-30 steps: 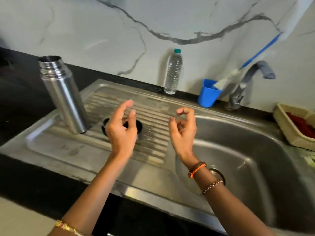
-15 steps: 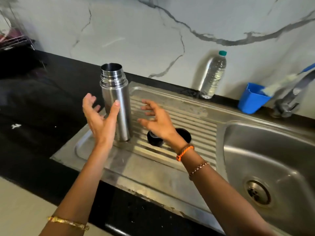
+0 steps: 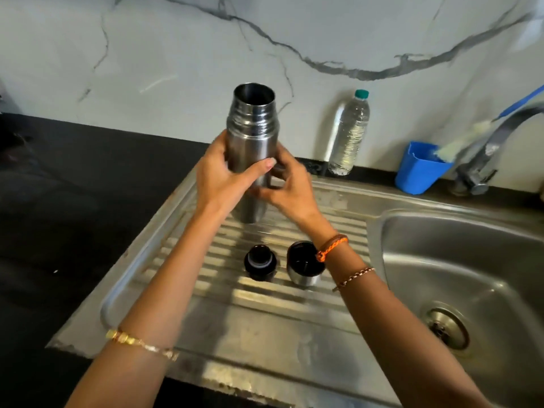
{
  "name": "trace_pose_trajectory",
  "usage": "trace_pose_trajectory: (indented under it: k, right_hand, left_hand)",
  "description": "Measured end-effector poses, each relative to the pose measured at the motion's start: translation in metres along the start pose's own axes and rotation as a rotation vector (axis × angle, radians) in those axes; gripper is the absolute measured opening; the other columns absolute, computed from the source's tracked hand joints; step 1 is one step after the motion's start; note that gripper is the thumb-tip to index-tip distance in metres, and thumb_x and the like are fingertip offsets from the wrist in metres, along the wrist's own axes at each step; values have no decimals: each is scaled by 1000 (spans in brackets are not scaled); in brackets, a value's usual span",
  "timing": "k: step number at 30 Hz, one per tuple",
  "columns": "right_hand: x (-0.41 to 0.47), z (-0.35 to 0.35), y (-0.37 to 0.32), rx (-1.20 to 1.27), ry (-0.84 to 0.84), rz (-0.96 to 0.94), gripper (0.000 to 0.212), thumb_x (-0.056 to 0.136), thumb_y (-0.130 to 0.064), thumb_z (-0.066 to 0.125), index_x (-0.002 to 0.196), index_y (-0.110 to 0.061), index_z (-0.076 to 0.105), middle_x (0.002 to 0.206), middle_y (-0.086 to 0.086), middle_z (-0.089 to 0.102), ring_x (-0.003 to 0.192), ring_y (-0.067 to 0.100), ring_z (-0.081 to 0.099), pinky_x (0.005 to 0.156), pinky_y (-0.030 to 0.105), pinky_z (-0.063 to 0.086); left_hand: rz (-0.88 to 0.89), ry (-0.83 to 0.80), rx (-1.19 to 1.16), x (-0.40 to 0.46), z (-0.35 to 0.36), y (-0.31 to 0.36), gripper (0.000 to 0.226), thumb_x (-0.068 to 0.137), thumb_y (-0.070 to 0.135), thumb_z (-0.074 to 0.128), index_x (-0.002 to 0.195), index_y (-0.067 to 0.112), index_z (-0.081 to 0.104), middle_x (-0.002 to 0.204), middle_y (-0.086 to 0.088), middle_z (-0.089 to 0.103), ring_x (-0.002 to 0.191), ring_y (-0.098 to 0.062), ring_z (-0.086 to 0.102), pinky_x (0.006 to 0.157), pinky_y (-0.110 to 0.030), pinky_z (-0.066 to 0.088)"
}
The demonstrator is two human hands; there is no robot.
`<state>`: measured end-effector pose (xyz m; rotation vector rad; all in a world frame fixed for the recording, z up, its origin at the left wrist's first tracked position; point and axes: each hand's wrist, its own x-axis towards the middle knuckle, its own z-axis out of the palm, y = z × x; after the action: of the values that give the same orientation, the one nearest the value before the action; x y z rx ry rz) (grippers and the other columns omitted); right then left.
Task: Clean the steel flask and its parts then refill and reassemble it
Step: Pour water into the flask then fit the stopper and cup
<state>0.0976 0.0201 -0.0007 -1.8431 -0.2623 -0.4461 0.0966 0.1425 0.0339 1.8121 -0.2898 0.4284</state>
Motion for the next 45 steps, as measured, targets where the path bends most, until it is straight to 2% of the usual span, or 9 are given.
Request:
trace_pose_trajectory:
  k: [4, 8, 19, 23, 28, 33, 36, 40, 45]
  right_hand:
    - [-11, -53, 16, -91, 72, 41, 70, 61, 4, 78, 125, -9, 51, 114, -2, 63, 103, 14, 63, 91, 34, 52]
    - [-25, -87, 33, -148, 88, 105, 72, 60, 5, 79, 126, -6, 51, 116, 0, 61, 101, 2, 60, 86, 14, 48]
    - [-41, -107, 50, -162, 169, 141, 81, 62, -4, 82, 133, -20, 45, 121, -4, 60, 110, 13, 59, 96, 34, 49]
    - [-49, -105, 50, -88, 162, 257, 92, 64, -10, 83, 140, -25, 34, 134, -1, 52, 116, 18, 54, 86, 38, 55]
    - [-38, -149, 43, 138, 15, 376, 57, 70, 3, 74, 116, -24, 54, 117, -1, 61, 111, 19, 58, 92, 30, 51]
    - [-7, -171, 58, 96, 395, 435, 43, 76, -6, 73, 116, -5, 57, 106, 7, 62, 89, 9, 61, 67, 12, 51]
    - [31, -186, 72, -74, 525, 465, 52, 74, -14, 77, 121, -7, 54, 109, 5, 59, 93, 13, 58, 73, 16, 52]
    - [87, -197, 94, -321, 612, 479, 73, 69, -29, 81, 130, -9, 44, 127, 9, 52, 113, 21, 52, 98, 35, 45]
    - [105, -185, 124, -410, 600, 511, 61, 76, -26, 73, 127, -5, 47, 127, 9, 54, 113, 20, 51, 93, 24, 38]
  left_hand:
    - [-71, -183, -96, 4, 55, -1, 53, 70, 25, 80, 114, 14, 55, 94, 14, 58, 82, 10, 53, 66, 1, 42]
    - [-110, -296, -166, -4, 94, -5, 44, 70, 23, 79, 105, 22, 53, 89, 21, 56, 80, 11, 52, 62, 2, 41]
    - [-64, -419, -89, -6, 118, -6, 48, 71, 30, 78, 107, 27, 48, 96, 17, 54, 88, 6, 50, 70, -7, 37]
    - [-51, -421, -85, -9, 115, -10, 53, 71, 30, 78, 115, 24, 51, 103, 12, 58, 94, 3, 53, 74, -10, 40]
    - [-74, -465, -108, -4, 116, -7, 60, 69, 31, 79, 120, 22, 50, 108, 11, 58, 97, 3, 53, 74, -10, 40]
    - [-65, -568, -49, -1, 111, -5, 62, 64, 28, 82, 117, 25, 48, 100, 19, 54, 90, 9, 50, 67, -5, 37]
    - [-51, -573, -48, 2, 112, 1, 65, 57, 30, 86, 110, 27, 48, 98, 21, 54, 88, 5, 52, 63, -5, 41]
    - [-64, -561, -42, 15, 118, 6, 87, 33, 58, 75, 110, 30, 46, 102, 18, 55, 91, 2, 54, 68, -11, 45]
    - [-126, -540, -61, 4, 122, -9, 74, 31, 58, 73, 97, 36, 46, 96, 19, 57, 87, 7, 55, 71, -19, 52]
